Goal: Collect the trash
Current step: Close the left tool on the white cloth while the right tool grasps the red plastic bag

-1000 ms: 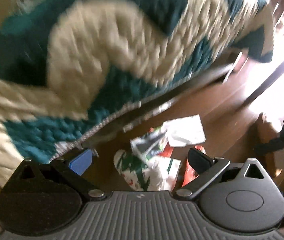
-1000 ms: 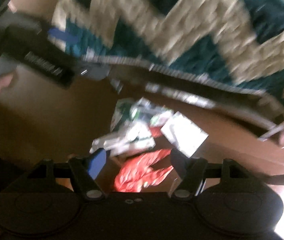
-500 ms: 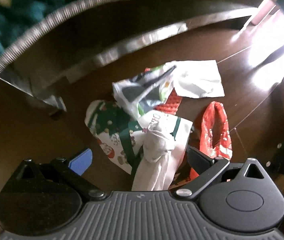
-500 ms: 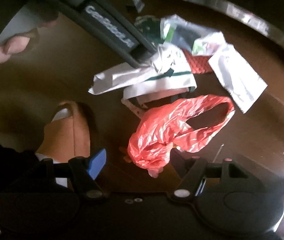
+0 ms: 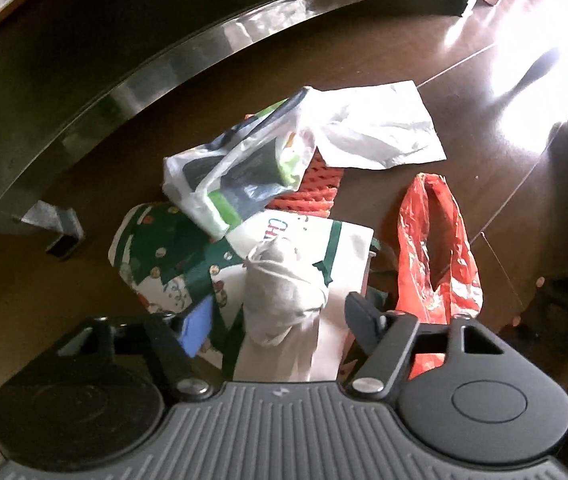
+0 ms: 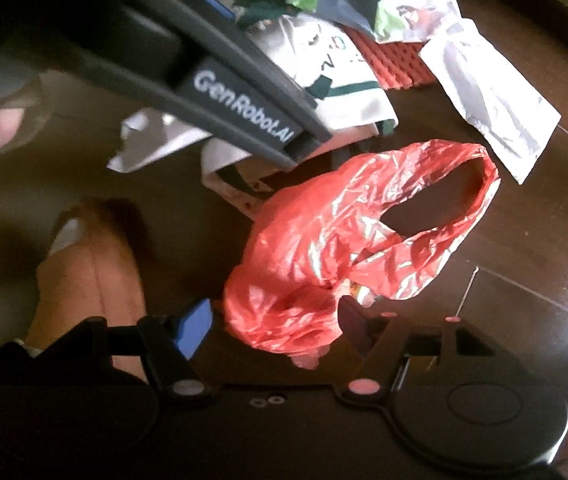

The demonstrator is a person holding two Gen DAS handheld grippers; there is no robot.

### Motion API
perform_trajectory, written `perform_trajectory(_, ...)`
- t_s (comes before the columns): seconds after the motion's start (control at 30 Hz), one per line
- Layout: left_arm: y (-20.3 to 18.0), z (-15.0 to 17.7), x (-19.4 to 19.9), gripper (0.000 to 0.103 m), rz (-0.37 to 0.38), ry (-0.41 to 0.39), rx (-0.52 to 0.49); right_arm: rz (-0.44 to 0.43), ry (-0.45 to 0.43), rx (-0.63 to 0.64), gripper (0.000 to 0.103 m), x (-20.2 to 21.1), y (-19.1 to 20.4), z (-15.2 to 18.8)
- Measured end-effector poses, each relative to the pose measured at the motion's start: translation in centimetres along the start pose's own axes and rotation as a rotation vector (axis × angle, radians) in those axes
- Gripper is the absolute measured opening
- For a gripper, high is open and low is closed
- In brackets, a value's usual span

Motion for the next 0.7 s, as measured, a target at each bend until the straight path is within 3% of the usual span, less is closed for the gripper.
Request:
perform_trajectory(0.07, -0.1, -0.2, -0.1, 0.058, 0.009, -0.004, 0.007, 0.017, 0.005, 0.010, 0.066, -0.7, -0.4, -0.2)
perform_trajectory(0.17, -0.1, -0.3, -0.4, 0.044, 0.009, -0.004, 0.014, 0.010, 0.005, 0.021, 0.056, -1.1, -0.9, -0.5)
perform_trajectory(0.33, 0.0, -0.2, -0.4, 0.032, 0.013, 0.001, 0.018, -0.011, -0.005, 0.029, 0.044, -0.5, -1.3, -0.4)
perform_trajectory(0.47, 0.1, 0.0, 0.0, 0.024, 0.006, -0.004, 0.013, 0.000, -0.020, 0.033, 0.032, 0.6, -1.6, -0.2)
perform_trajectory(0.53, 0.2, 0.0, 0.3, 0.022, 0.003, -0.008, 0.015, 0.010, -0.021, 0.037, 0.016, 1.3, -1.8, 0.0)
perform_trajectory(0.7, 0.7, 0.0, 2.0, 0.020, 0.030, -0.027, 0.036, 0.032, -0.040, 0.029, 0.014, 3.9, -2.7, 0.6)
Point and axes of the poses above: each gripper's, at about its wrist camera, not at the fingertips, and x roughly against the way its jaws point, y to its left, z to its underside, the point moved 8 cm from there along -x, roughly the way its jaws point, and after that the axes turned 3 degrees about -x, right-handed, at the moved point
